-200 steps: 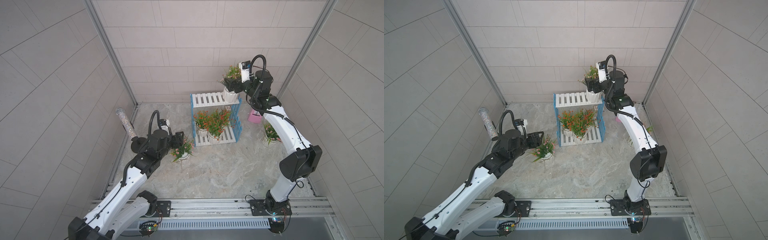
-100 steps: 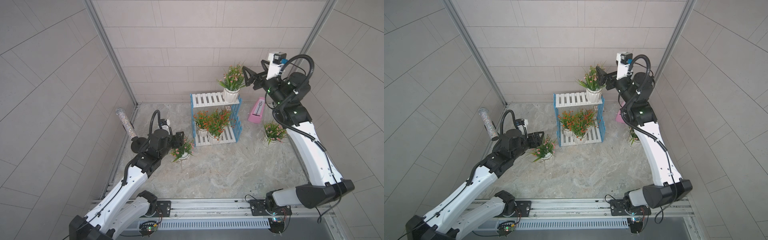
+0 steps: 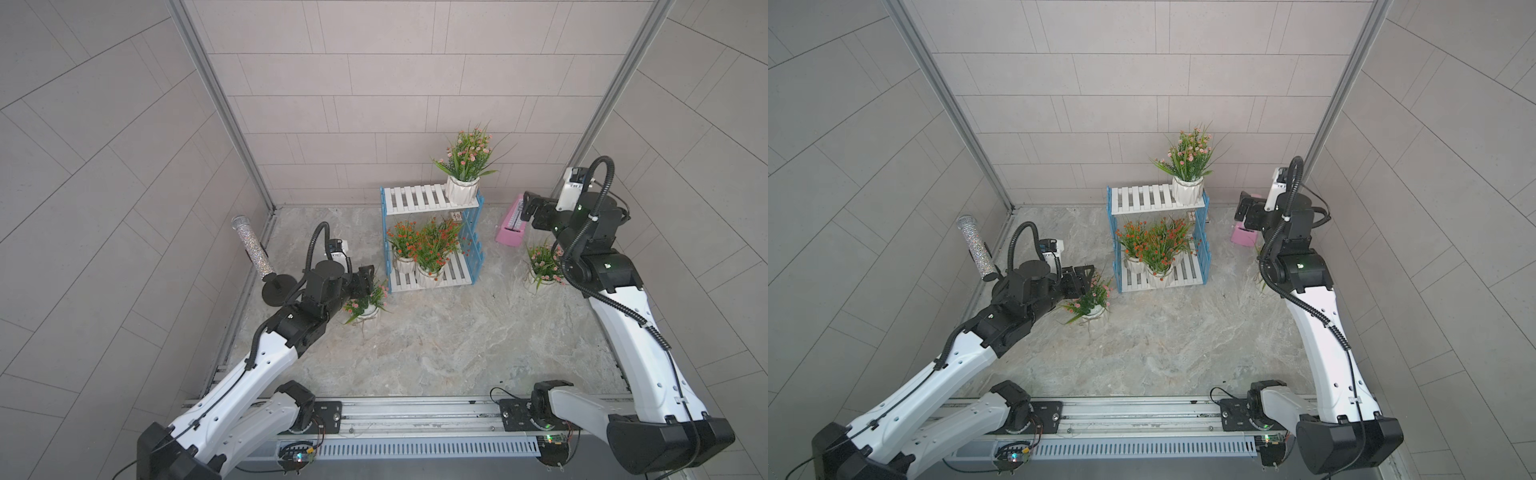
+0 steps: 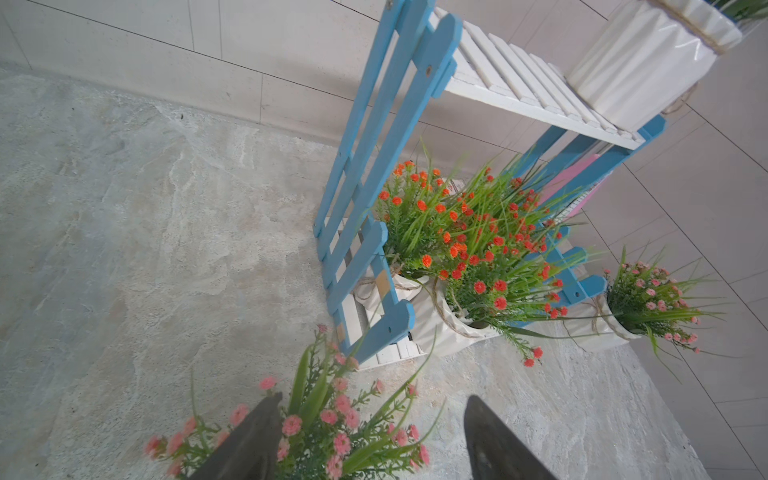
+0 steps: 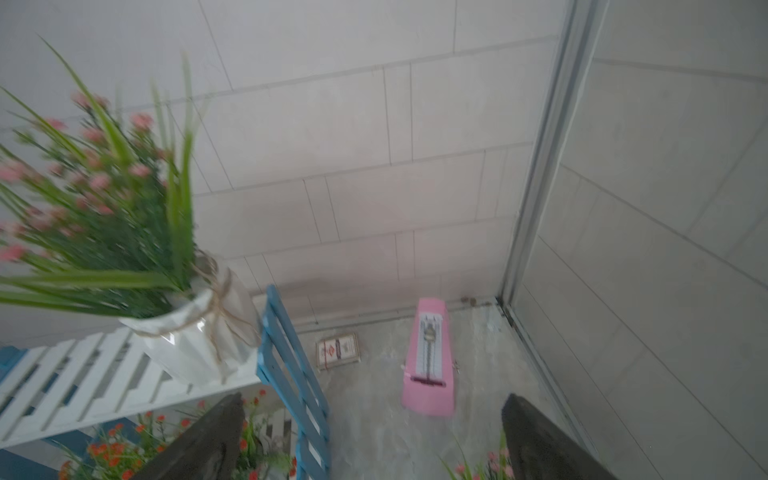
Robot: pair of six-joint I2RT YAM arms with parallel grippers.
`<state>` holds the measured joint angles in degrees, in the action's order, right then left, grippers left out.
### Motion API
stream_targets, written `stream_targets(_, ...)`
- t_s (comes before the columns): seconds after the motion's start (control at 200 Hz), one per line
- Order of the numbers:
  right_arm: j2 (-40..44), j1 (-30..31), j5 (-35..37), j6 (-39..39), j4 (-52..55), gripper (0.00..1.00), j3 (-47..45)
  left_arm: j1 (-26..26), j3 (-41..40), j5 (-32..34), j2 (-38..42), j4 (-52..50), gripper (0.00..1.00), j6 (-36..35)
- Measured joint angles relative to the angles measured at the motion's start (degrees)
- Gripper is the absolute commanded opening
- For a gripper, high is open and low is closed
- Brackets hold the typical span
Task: Place the baby's breath potted plants on the rack by color
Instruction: Move the baby's breath potted plant to the center of the board.
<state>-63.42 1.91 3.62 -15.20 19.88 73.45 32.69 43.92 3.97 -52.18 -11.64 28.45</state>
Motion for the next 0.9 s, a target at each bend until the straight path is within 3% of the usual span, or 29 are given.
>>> stream_targets(0.23,3.08,0.02,4.42,-4.39,4.68,0.99,-14.84,11.98,-2.36,5.73,-2.82,3.32,0.73,-0.5)
stream_targets(0.4,2.75,0.0,6.62,-6.36,4.87,0.99,-20.98,18.73,-2.75,9.11,-5.77,5.88,0.73,-1.51)
stream_targets(0.68,-6.69,-0.39,6.86,-11.63,3.54,0.99,-24.87,26.03,-4.98,12.92,-8.81,12.33,0.73,-3.32)
stream_targets(0.901,-10.99,-0.46,7.26,-17.09,2.6,0.99,-26.16,28.13,-6.19,13.73,-11.82,17.44,0.73,-4.33)
